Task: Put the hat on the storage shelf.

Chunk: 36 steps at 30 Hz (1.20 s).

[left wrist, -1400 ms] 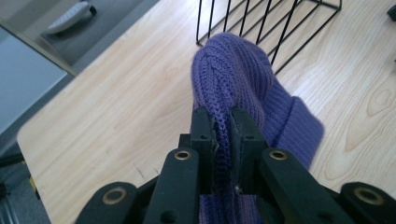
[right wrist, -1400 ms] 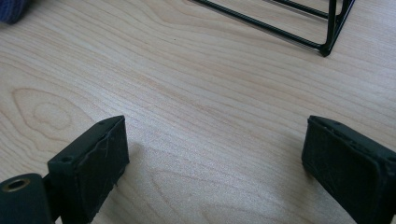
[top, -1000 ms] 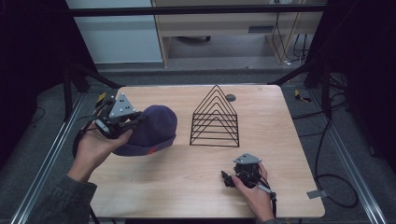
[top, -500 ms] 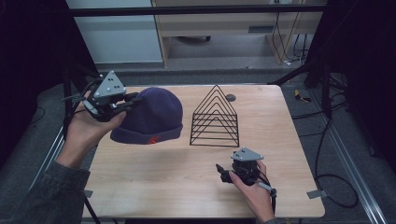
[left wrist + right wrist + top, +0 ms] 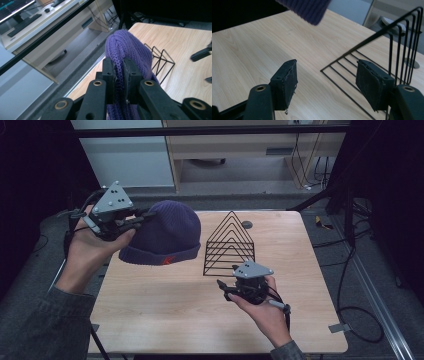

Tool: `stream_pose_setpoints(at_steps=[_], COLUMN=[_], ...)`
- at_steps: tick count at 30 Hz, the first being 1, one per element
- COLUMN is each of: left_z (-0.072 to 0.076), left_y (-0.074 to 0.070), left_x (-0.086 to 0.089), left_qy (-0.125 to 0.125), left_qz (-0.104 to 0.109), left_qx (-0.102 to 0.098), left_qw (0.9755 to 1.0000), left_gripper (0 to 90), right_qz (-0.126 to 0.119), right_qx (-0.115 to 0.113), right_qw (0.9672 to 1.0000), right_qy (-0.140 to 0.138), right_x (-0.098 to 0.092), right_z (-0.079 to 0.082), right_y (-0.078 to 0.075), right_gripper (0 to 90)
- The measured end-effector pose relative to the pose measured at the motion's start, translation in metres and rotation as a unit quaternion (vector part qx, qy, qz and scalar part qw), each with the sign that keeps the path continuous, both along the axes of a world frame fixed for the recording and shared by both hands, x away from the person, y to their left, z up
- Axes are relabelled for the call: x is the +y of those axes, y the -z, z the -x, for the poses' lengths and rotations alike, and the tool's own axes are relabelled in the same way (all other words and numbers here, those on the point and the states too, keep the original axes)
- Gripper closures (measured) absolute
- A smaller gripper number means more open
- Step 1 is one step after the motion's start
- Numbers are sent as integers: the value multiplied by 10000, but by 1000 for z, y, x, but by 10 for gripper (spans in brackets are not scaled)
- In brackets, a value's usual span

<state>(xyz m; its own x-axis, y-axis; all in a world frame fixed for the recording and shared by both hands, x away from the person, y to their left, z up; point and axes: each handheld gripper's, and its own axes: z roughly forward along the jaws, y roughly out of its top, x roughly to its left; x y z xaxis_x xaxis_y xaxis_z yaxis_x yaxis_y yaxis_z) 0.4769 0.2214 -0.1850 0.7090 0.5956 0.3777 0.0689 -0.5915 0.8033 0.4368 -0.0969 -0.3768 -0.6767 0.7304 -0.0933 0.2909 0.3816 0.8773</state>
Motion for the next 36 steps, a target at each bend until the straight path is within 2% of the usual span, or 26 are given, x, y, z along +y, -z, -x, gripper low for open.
stream_pose_setpoints(at_steps=[5,11,19,24,29,33,34,35,36], left_z=[3,5,11,13,12,8,8,7,6], left_y=[-6,-11,-16,-19,-16,-12,-12,-11,-11], left_x=[-5,-10,-15,-16,-19,-25,-25,-27,-28], left_qy=[141,291,467,544,653,696,696,698,694], left_qz=[46,100,142,181,204,273,273,272,275], left_qx=[-42,-93,-180,-190,-172,-151,-151,-137,-128], left_qw=[9999,9995,9986,9982,9975,9971,9971,9971,9971], left_gripper=[811,810,810,810,810,810,810,810,810], right_qz=[-63,-226,-114,-113,-165,-230,-230,-236,-225], right_qx=[-76,-34,55,35,172,211,211,189,157], right_qw=[9999,9994,9985,9980,9964,9945,9945,9942,9940], right_qy=[-85,-278,-540,-614,-811,-997,-997,-1034,-1059], right_x=[7,13,25,26,25,25,25,25,25], right_z=[-6,-17,-33,-39,-48,-56,-56,-56,-57], right_y=[-9,-18,-30,-35,-38,-38,-38,-38,-38], right_gripper=[386,400,312,297,297,446,446,483,557])
